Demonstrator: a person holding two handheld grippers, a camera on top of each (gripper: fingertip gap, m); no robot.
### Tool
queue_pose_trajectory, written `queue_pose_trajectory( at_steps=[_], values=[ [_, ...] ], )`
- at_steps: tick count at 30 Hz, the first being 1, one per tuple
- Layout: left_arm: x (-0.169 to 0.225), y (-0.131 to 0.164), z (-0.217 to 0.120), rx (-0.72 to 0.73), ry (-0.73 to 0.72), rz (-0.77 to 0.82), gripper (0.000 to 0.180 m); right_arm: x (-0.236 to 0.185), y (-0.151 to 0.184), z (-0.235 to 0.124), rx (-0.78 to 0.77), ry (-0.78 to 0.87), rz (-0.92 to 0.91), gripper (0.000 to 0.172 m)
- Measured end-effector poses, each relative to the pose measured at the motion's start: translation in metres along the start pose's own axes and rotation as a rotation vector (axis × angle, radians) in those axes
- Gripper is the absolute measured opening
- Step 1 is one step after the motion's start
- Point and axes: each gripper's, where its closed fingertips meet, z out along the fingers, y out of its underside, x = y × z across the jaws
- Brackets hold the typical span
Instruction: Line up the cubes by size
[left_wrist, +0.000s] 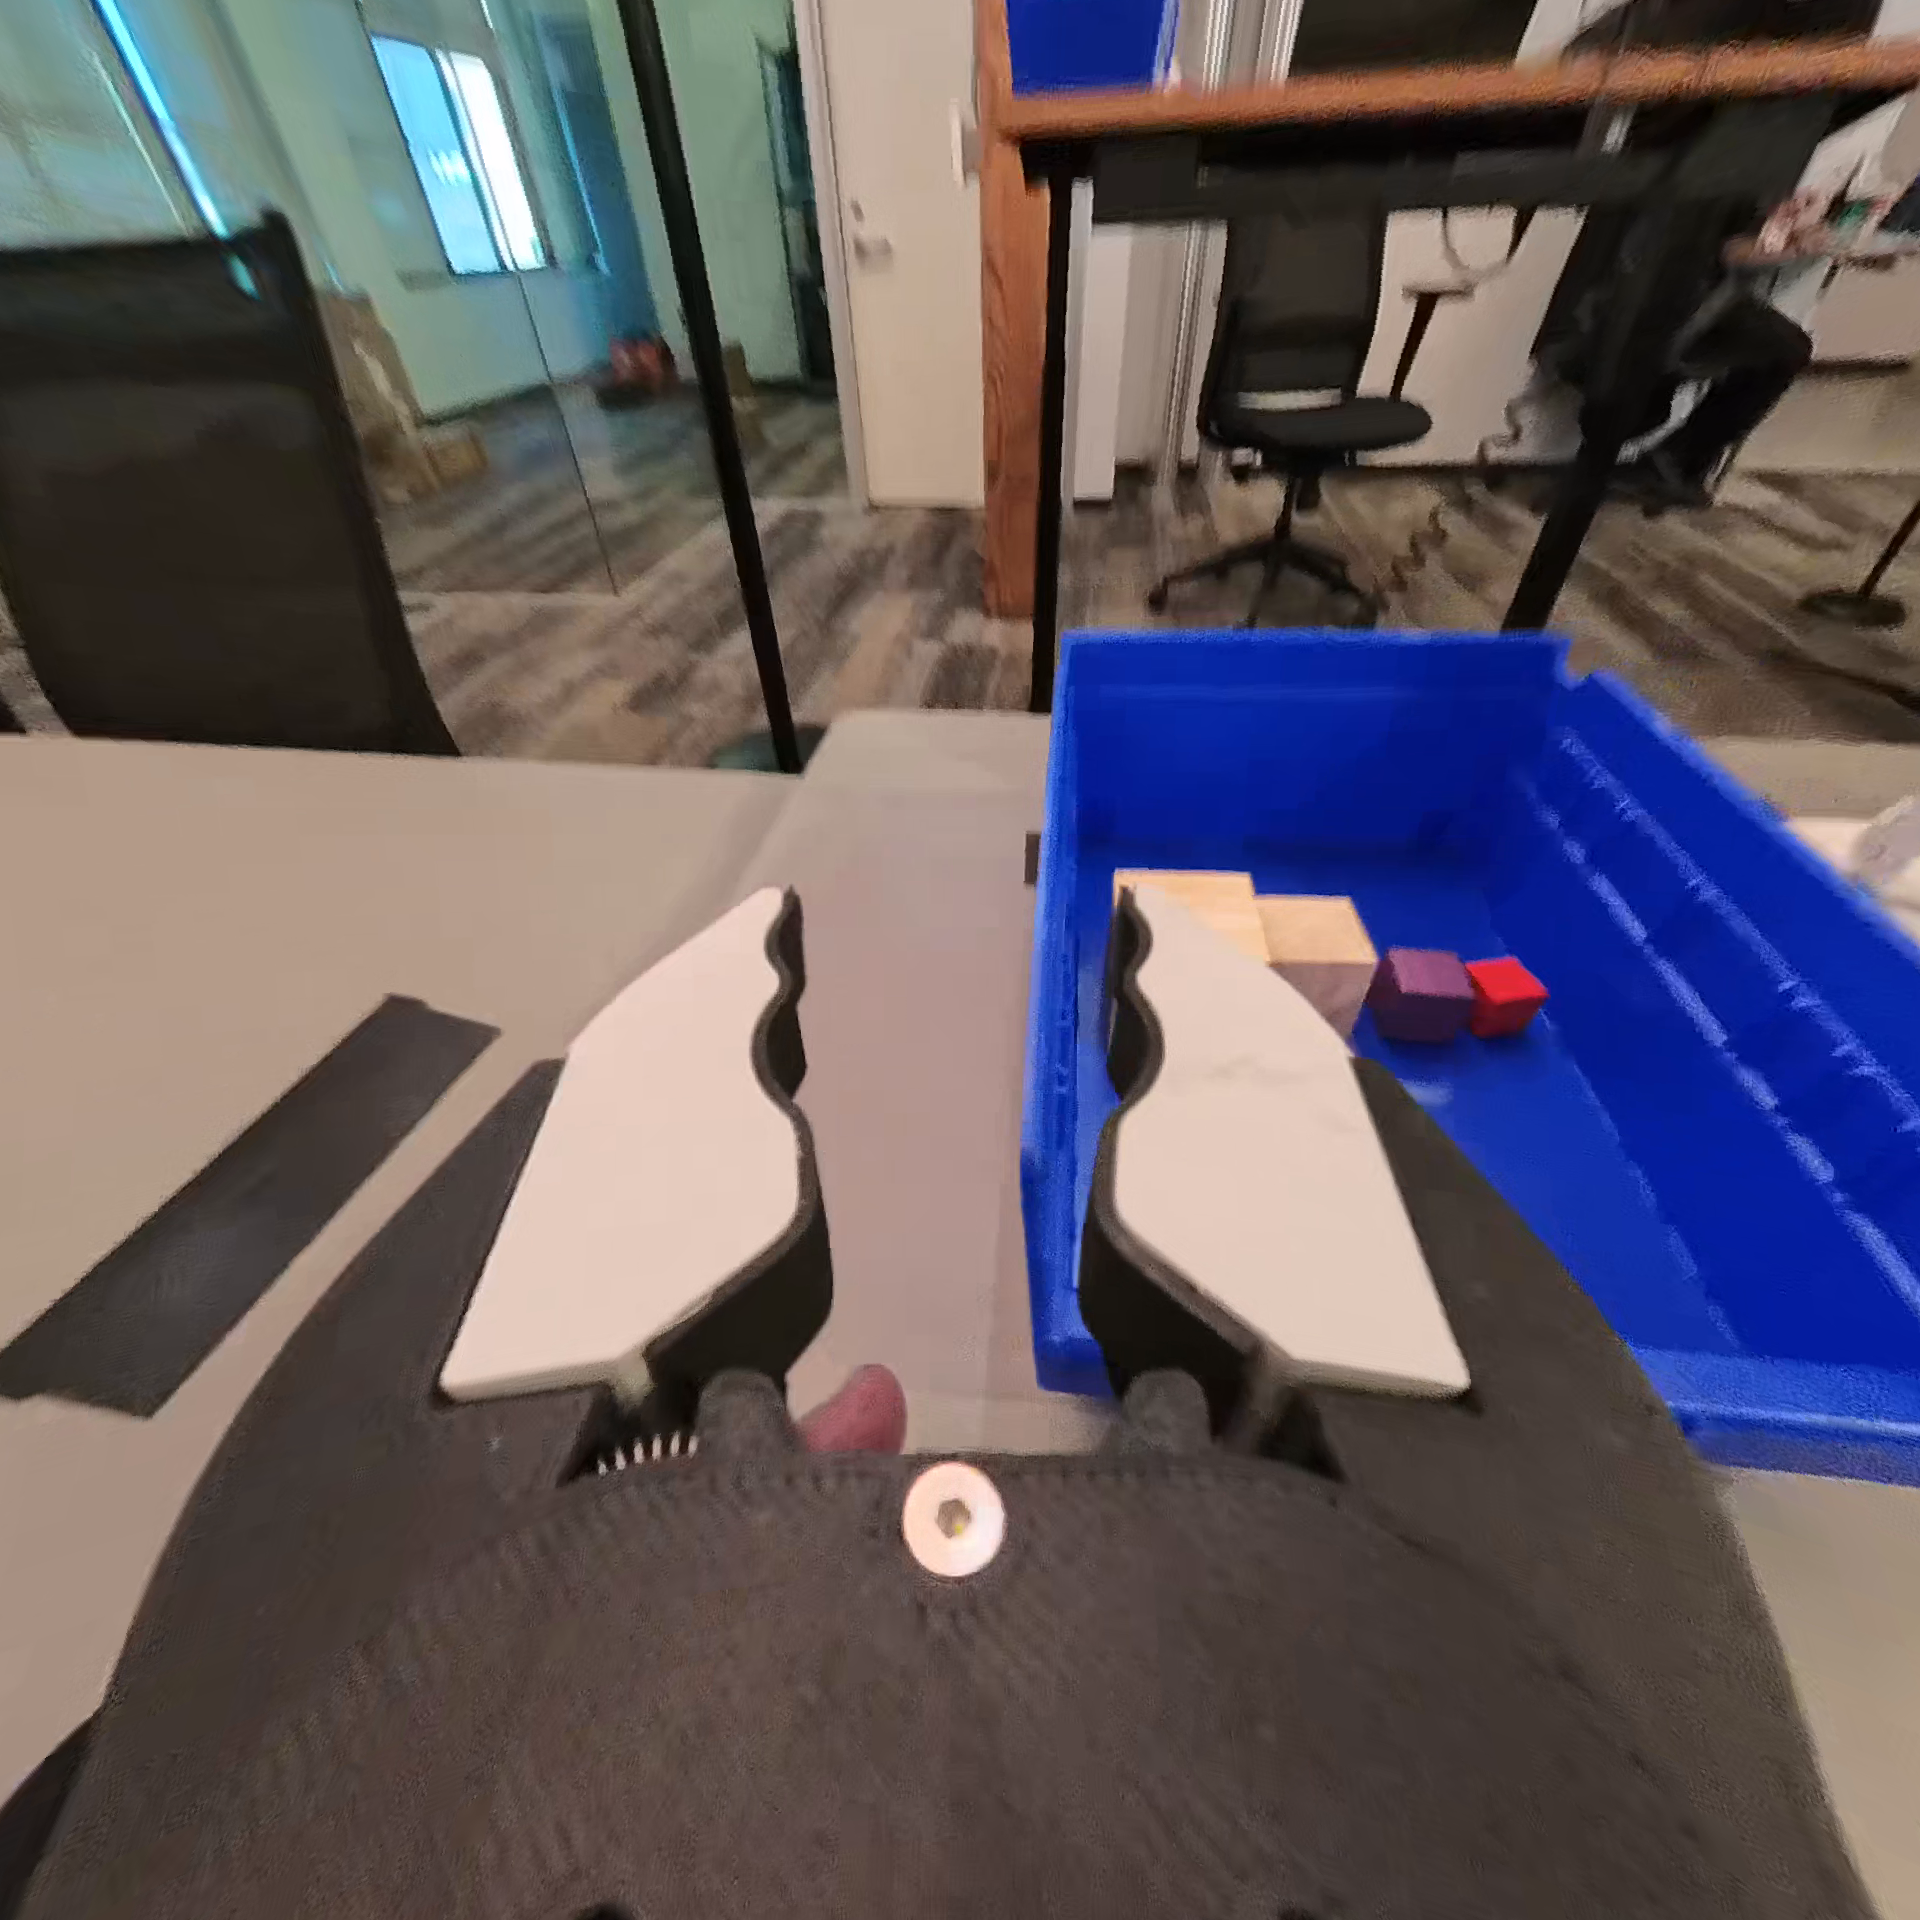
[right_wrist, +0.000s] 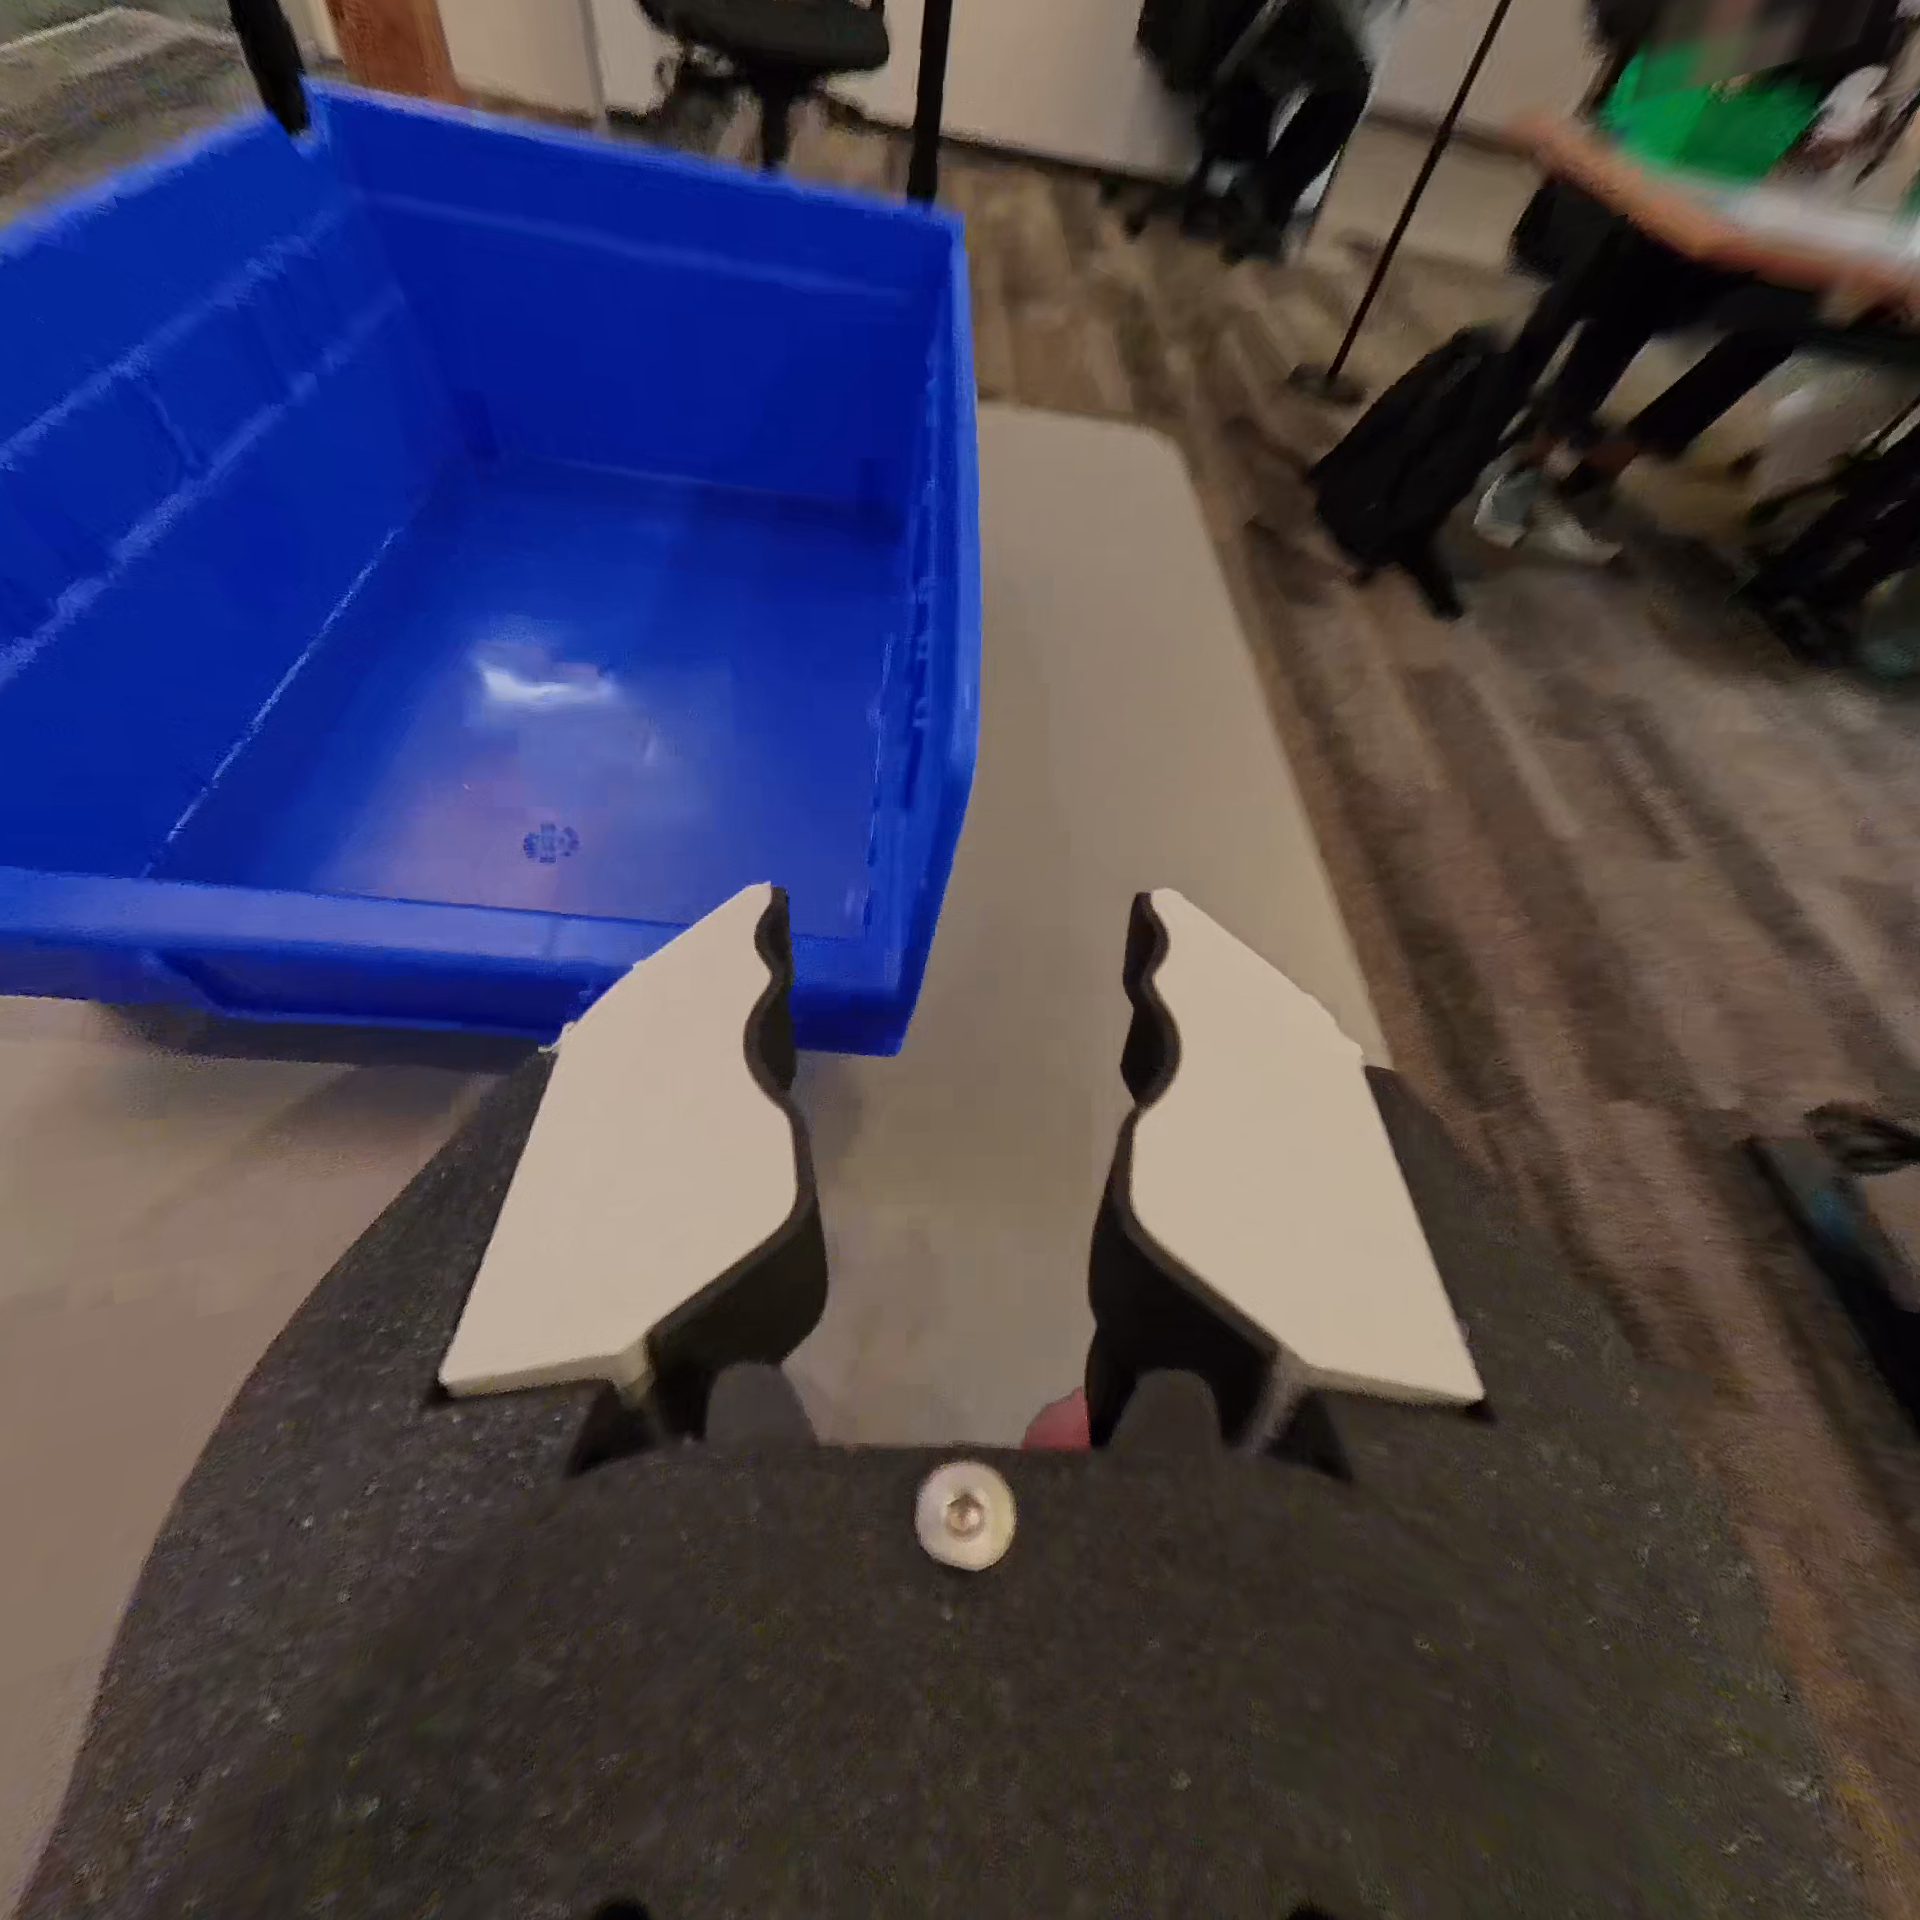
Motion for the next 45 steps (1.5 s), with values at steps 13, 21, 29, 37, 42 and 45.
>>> queue_pose_trajectory(
  at_steps=[13, 21, 29, 37, 42, 45],
  values=[
    [0.265, -0.083, -0.098, 0.428, 0.458, 0.244, 0.041, -0.276, -0.11, -0.098, 0.45, -0.395, -0.454, 0.039],
    [0.391, -0.009, -0.047, 0.203, 0.634, 0.18, 0.088, -0.394, -0.088, -0.033, 0.355, -0.601, -0.394, 0.045],
    [0.424, 0.05, -0.031, 0.023, 0.706, 0.235, 0.11, -0.393, -0.066, -0.018, 0.435, -0.574, -0.466, 0.042],
    [0.427, 0.059, -0.033, -0.014, 0.738, 0.258, 0.099, -0.395, -0.063, -0.021, 0.436, -0.586, -0.488, 0.042],
    [0.43, 0.062, -0.034, -0.019, 0.743, 0.297, 0.092, -0.401, -0.059, -0.024, 0.451, -0.59, -0.549, 0.042],
    [0.431, 0.064, -0.035, -0.016, 0.739, 0.333, 0.091, -0.4, -0.059, -0.023, 0.45, -0.579, -0.552, 0.042]
  ],
)
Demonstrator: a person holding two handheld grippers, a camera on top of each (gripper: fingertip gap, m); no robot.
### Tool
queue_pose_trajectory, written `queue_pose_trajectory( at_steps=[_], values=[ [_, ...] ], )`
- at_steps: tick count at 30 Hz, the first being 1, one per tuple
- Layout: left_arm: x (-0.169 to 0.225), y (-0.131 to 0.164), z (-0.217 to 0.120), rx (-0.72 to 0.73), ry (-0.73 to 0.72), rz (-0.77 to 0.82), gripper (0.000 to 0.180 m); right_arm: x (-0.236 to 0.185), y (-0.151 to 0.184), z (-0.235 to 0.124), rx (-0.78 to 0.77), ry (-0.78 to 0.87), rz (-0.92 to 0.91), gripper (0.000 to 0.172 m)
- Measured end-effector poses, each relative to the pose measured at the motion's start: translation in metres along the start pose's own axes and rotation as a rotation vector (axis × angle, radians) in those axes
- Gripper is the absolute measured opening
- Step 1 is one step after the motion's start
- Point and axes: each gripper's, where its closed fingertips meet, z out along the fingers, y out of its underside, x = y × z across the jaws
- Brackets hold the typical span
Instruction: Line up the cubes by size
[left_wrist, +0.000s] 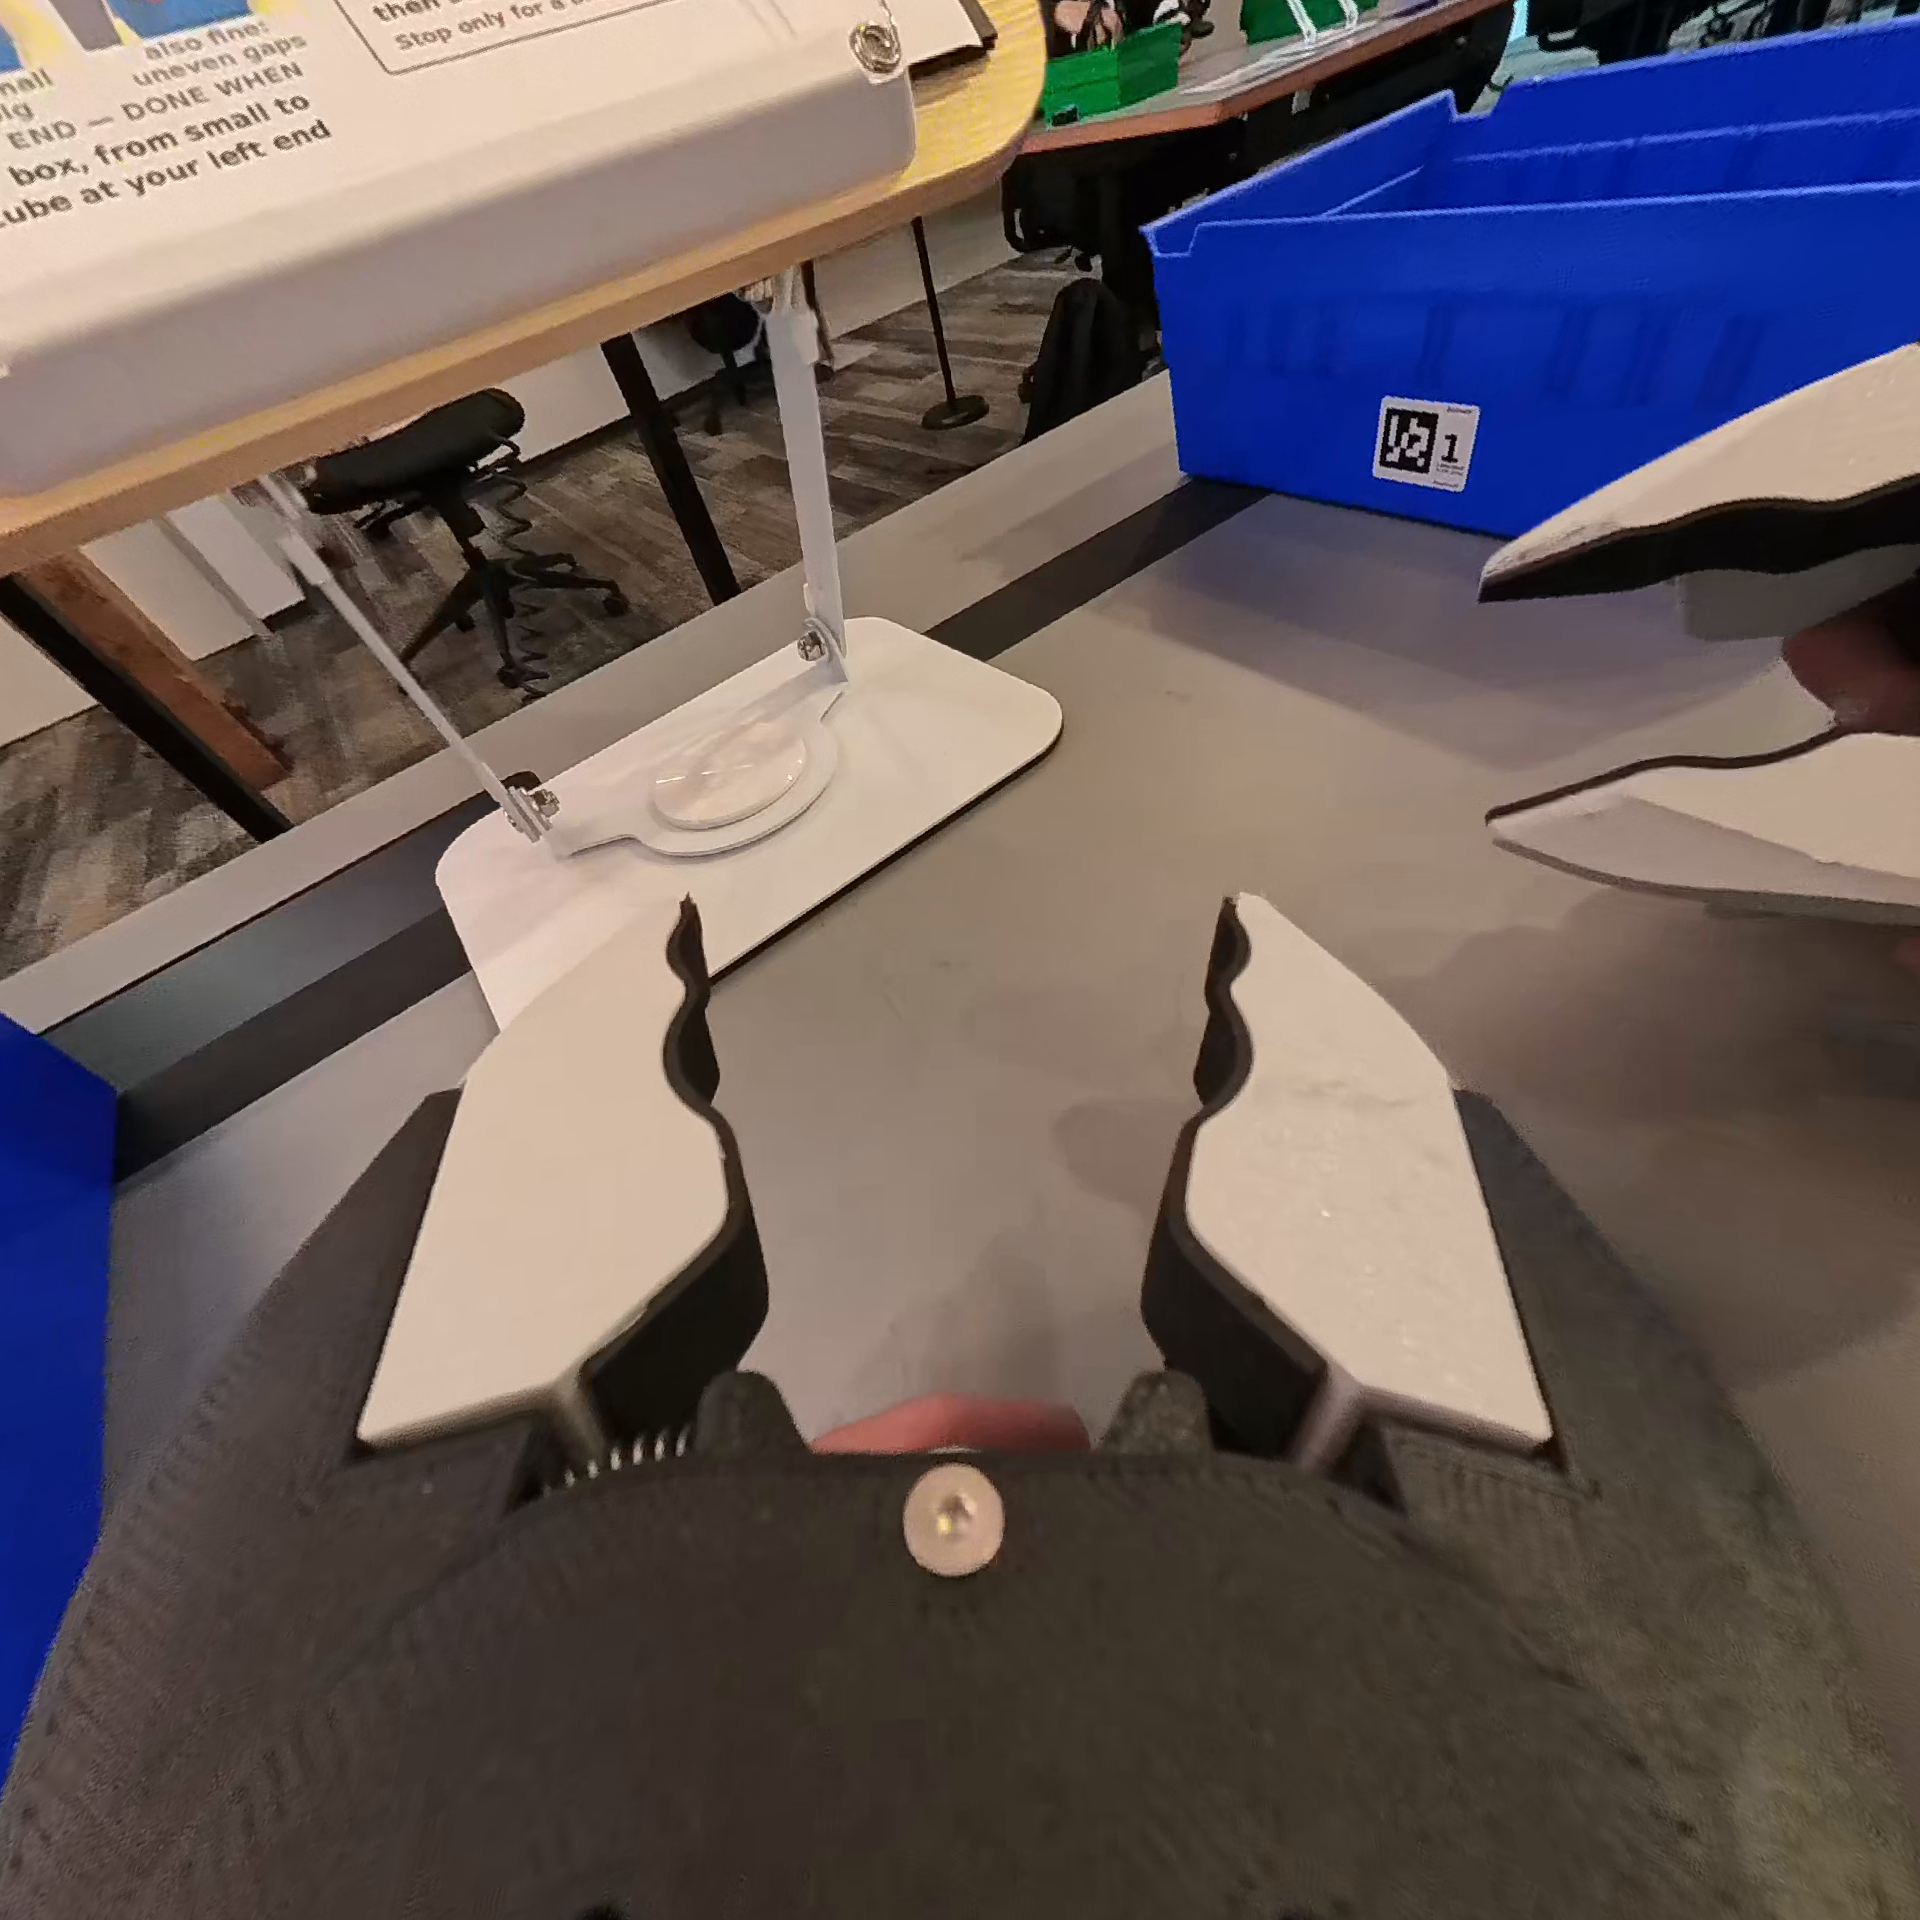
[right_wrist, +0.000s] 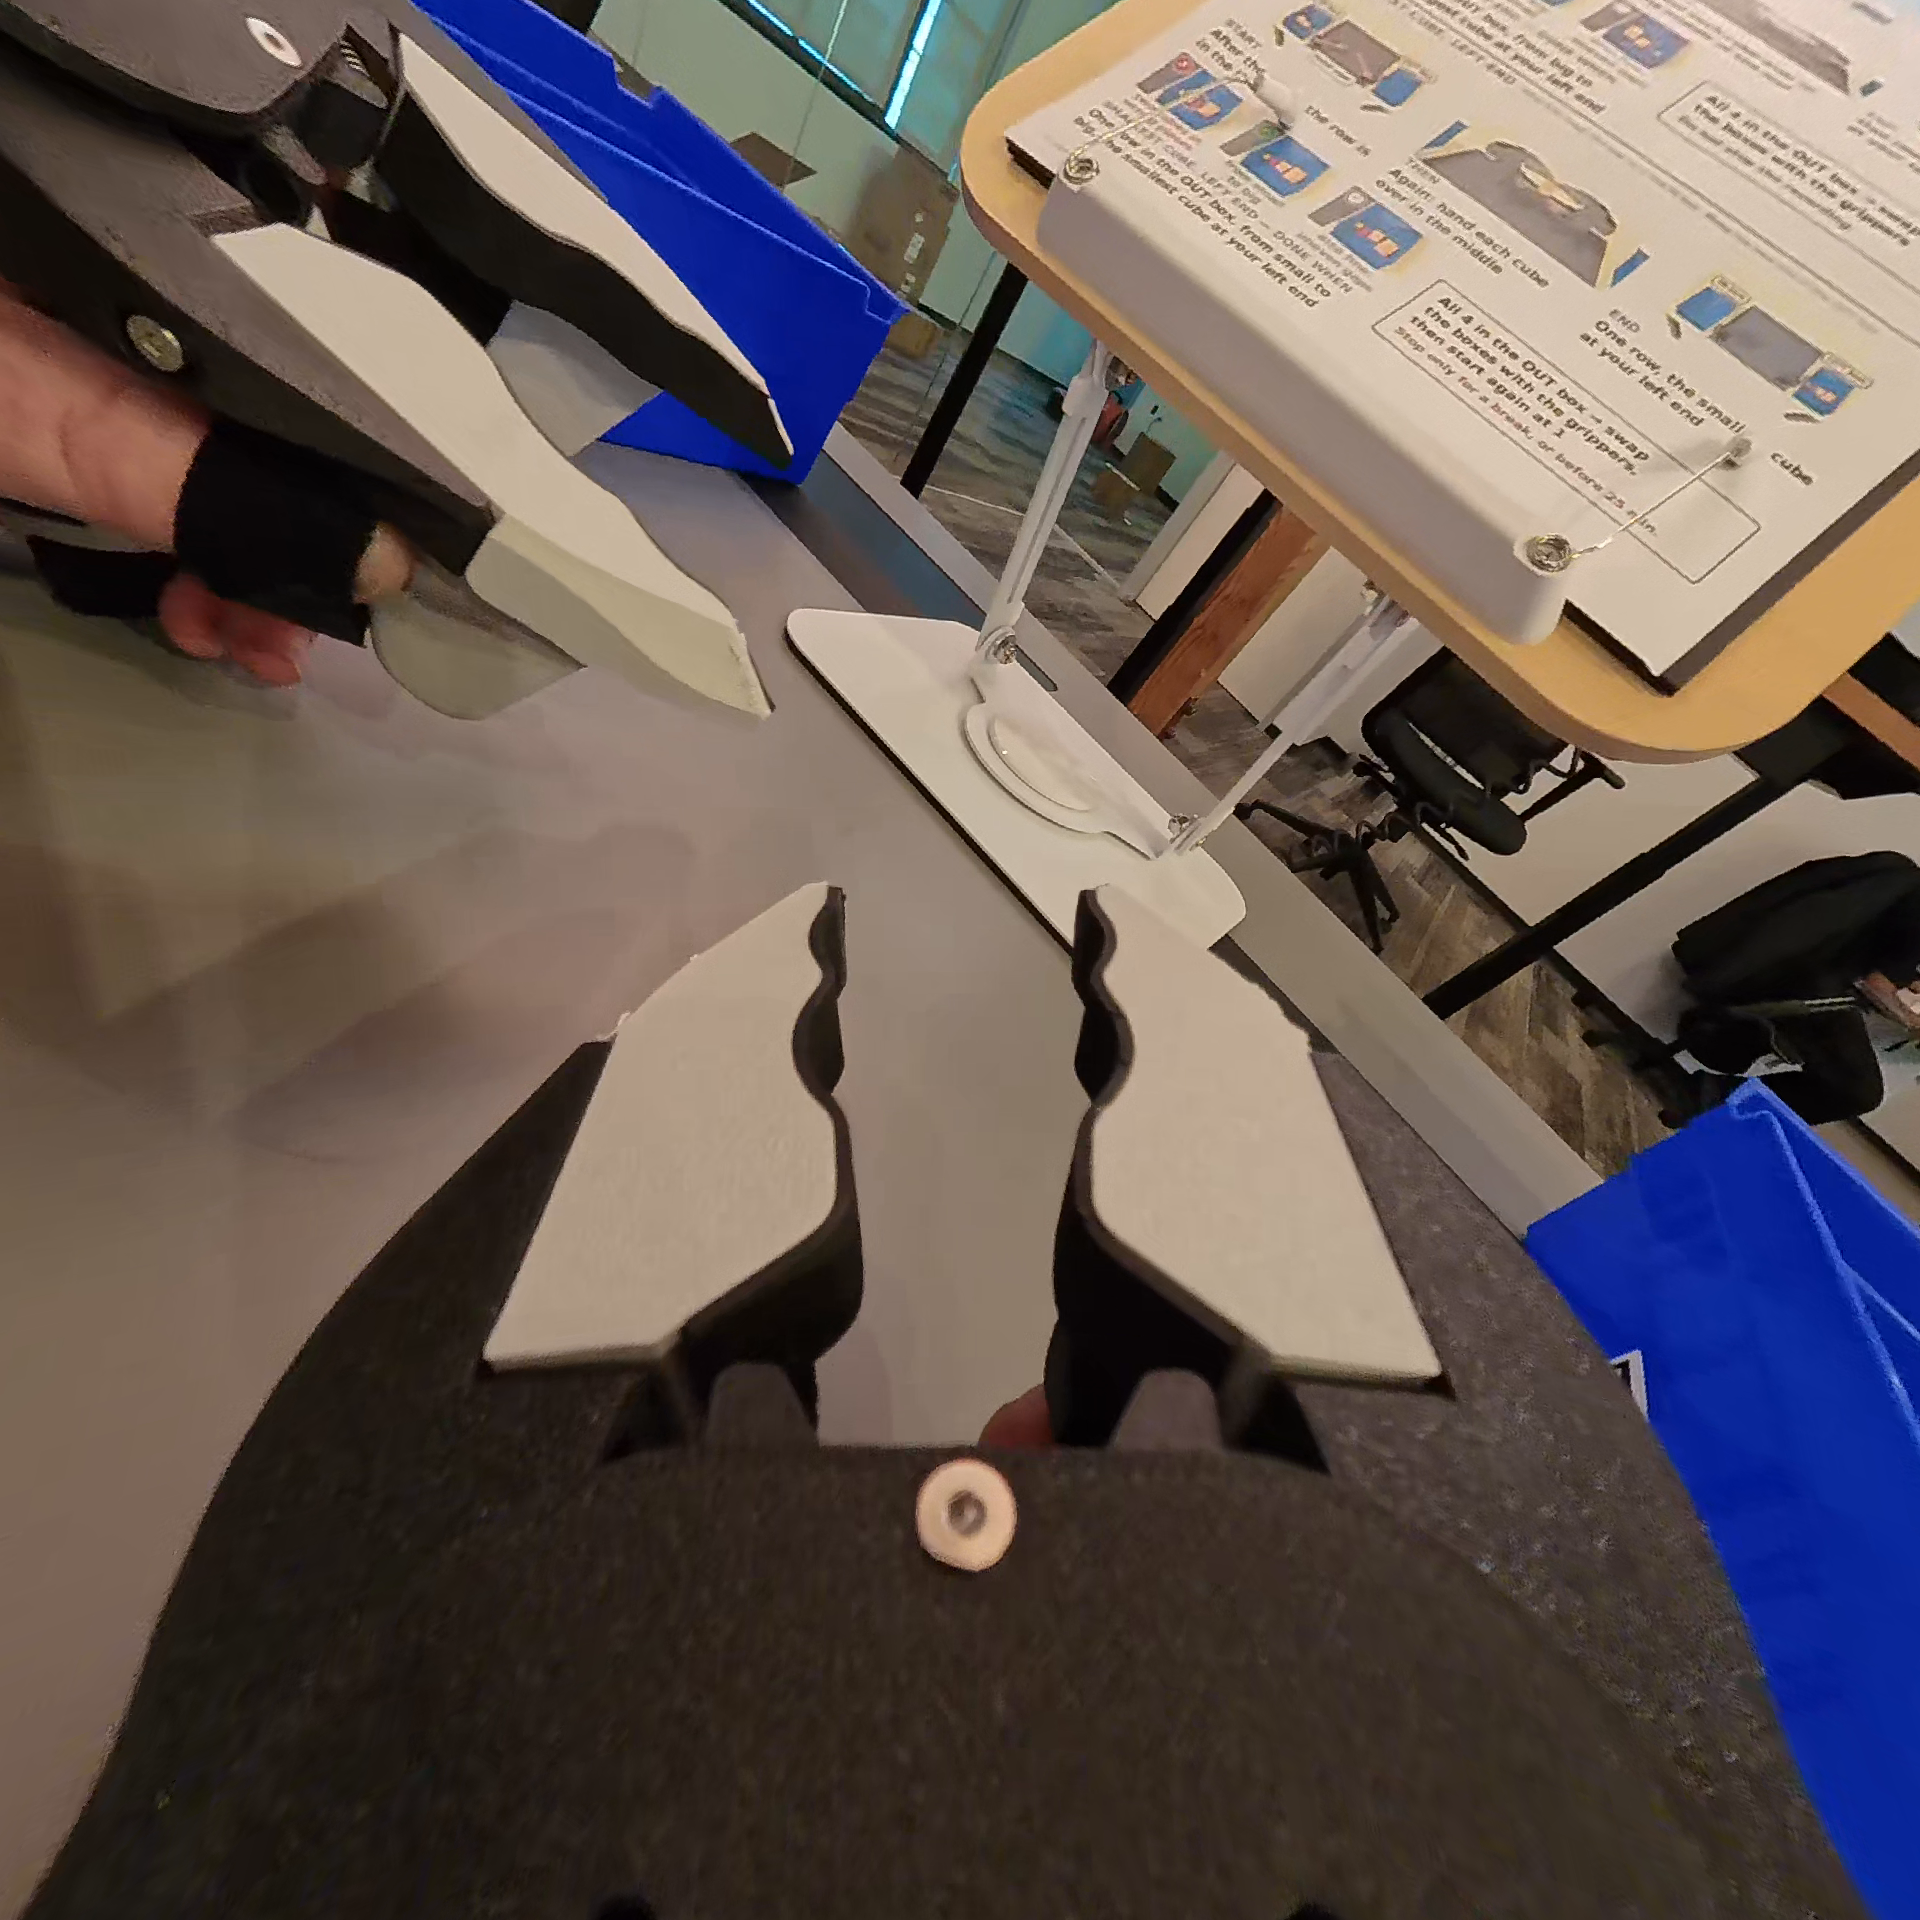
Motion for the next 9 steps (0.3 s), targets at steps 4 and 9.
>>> queue_pose_trajectory(
  at_steps=[4, 9],
  values=[
    [-0.0001, 0.0007, -0.0001, -0.003, -0.001, 0.006, 0.089, 0.0048, 0.0009, -0.0004, 0.001, 0.015, 0.024, 0.042],
    [-0.002, 0.0016, -0.001, -0.004, -0.003, 0.007, 0.087, 0.0021, 0.0009, 0.0002, 0.001, 0.005, 0.008, 0.043]
  ],
)
